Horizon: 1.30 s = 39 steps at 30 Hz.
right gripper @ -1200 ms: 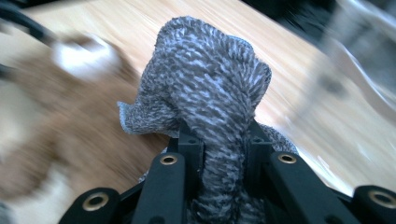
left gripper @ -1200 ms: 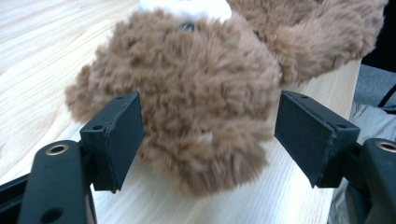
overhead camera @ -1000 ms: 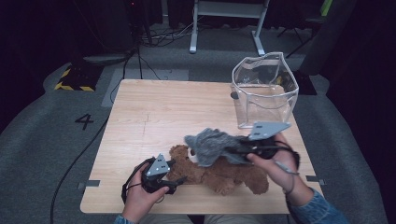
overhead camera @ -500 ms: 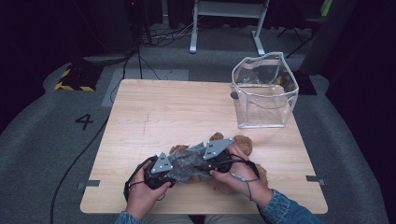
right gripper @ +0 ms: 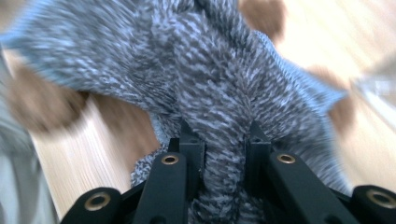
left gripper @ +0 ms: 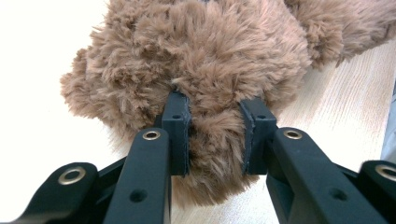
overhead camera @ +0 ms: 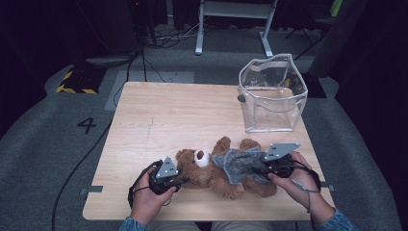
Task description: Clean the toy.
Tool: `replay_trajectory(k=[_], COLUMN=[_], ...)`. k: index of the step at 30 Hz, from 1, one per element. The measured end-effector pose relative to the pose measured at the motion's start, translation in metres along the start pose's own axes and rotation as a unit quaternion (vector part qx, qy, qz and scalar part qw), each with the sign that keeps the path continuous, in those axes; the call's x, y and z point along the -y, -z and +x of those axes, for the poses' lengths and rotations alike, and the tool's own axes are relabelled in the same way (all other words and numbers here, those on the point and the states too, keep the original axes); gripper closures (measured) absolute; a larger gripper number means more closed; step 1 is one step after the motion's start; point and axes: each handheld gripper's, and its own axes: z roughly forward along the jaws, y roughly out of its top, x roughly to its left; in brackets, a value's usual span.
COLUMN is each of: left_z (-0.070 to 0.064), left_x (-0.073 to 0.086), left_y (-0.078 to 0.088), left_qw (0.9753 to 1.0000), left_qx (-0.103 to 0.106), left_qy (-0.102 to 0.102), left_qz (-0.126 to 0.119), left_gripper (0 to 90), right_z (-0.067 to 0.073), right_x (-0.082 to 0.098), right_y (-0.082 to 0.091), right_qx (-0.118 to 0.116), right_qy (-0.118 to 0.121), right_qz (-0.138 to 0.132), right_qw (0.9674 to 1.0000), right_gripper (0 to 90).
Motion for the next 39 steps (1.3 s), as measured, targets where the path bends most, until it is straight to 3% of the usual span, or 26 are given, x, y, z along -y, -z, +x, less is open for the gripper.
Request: replay_trajectory(k=[4,5,6,7,8,9,10,11,14,16,17,18,19,21,22,24,26,27,28,30,32,33,35,36,38,39], left_z=[-0.001,-0.002,-0.003,-0.003,-0.003,-0.003,-0.003,-0.004,-0.005,-0.006,-0.009,-0.009,-0.011,-0.013,-0.015,-0.017,-0.017,-0.016,-0.015,-0.013,-0.010,-0.008,-0.005,-0.005,-0.007,-0.009], left_x=[-0.001,-0.001,-0.002,-0.003,-0.003,-0.003,-0.003,-0.004,-0.005,-0.006,-0.008,-0.008,-0.010,-0.012,-0.013,-0.014,-0.014,-0.013,-0.012,-0.009,-0.005,-0.002,0.001,0.001,-0.001,-0.002], left_y=[0.000,0.000,0.001,0.002,0.002,0.003,0.003,0.004,0.005,0.007,0.009,0.009,0.012,0.014,0.015,0.016,0.016,0.016,0.017,0.015,0.011,0.009,0.007,0.006,0.004,0.003], left_qw=[1.0000,1.0000,1.0000,0.9999,0.9999,1.0000,1.0000,1.0000,0.9999,0.9999,0.9997,0.9997,0.9993,0.9990,0.9988,0.9986,0.9985,0.9985,0.9986,0.9989,0.9997,0.9995,0.9994,0.9995,0.9998,0.9999], left_qx=[-0.002,-0.003,-0.004,-0.008,-0.008,-0.004,-0.004,-0.002,-0.003,0.002,0.008,0.008,0.015,0.018,0.021,0.023,0.025,0.026,0.025,0.025,0.016,0.022,0.026,0.024,0.017,0.009], left_qy=[-0.003,-0.003,-0.003,-0.007,-0.007,-0.005,-0.005,-0.001,-0.003,-0.004,0.000,0.000,-0.004,-0.007,-0.009,-0.014,-0.013,-0.015,-0.011,-0.008,-0.007,-0.001,0.011,0.009,0.000,-0.007], left_qz=[0.002,0.002,0.001,-0.001,-0.001,-0.005,-0.005,-0.008,-0.012,-0.014,-0.024,-0.024,-0.035,-0.039,-0.044,-0.046,-0.048,-0.046,-0.045,-0.039,-0.014,-0.020,-0.022,-0.021,-0.015,-0.009], left_gripper=[68.4,68.2,68.2,67.9,67.8,67.7,67.8,67.8,67.8,68.0,68.5,68.9,69.3,69.7,69.9,70.6,71.3,72.2,72.2,73.6,75.8,76.6,77.4,77.4,77.4,77.4], right_z=[-0.012,-0.020,-0.020,-0.028,-0.028,-0.033,-0.033,-0.031,-0.023,-0.007,0.007,0.007,0.025,0.031,0.039,0.057,0.074,0.085,0.085,0.093,0.091,0.088,0.081,0.071,0.068,0.058], right_x=[0.024,0.037,0.037,0.045,0.045,0.045,0.045,0.034,0.020,-0.003,-0.023,-0.023,-0.041,-0.047,-0.055,-0.071,-0.084,-0.090,-0.090,-0.091,-0.085,-0.082,-0.074,-0.063,-0.059,-0.045], right_y=[0.004,0.009,0.009,0.018,0.018,0.036,0.036,0.057,0.073,0.086,0.086,0.086,0.077,0.070,0.060,0.033,0.002,-0.022,-0.022,-0.051,-0.069,-0.073,-0.074,-0.067,-0.063,-0.049], right_qx=[0.015,0.029,0.029,0.053,0.053,0.079,0.079,0.102,0.109,0.096,0.072,0.072,0.036,0.023,0.004,-0.032,-0.061,-0.074,-0.074,-0.073,-0.079,-0.084,-0.089,-0.097,-0.100,-0.091], right_qy=[-0.018,-0.029,-0.029,-0.039,-0.039,-0.042,-0.042,-0.028,-0.015,-0.003,0.039,0.039,0.059,0.070,0.080,0.091,0.110,0.119,0.119,0.128,0.118,0.109,0.099,0.081,0.073,0.056], right_qz=[0.025,0.047,0.047,0.058,0.058,0.054,0.054,0.039,0.022,-0.009,-0.039,-0.039,-0.062,-0.071,-0.079,-0.089,-0.082,-0.067,-0.067,-0.044,-0.028,-0.021,-0.011,-0.015,-0.017,-0.024], right_qw=[0.9994,0.9981,0.9981,0.9962,0.9962,0.9945,0.9945,0.9937,0.9936,0.9954,0.9959,0.9959,0.9956,0.9948,0.9937,0.9913,0.9886,0.9879,0.9879,0.9882,0.9895,0.9902,0.9911,0.9919,0.9922,0.9940], right_gripper=[76.6,76.5,76.5,76.4,76.4,76.4,76.4,76.4,76.4,76.2,76.0,76.0,75.9,75.8,75.8,75.8,75.8,75.9,75.9,75.9,76.0,76.2,76.3,76.5,76.5,76.5])
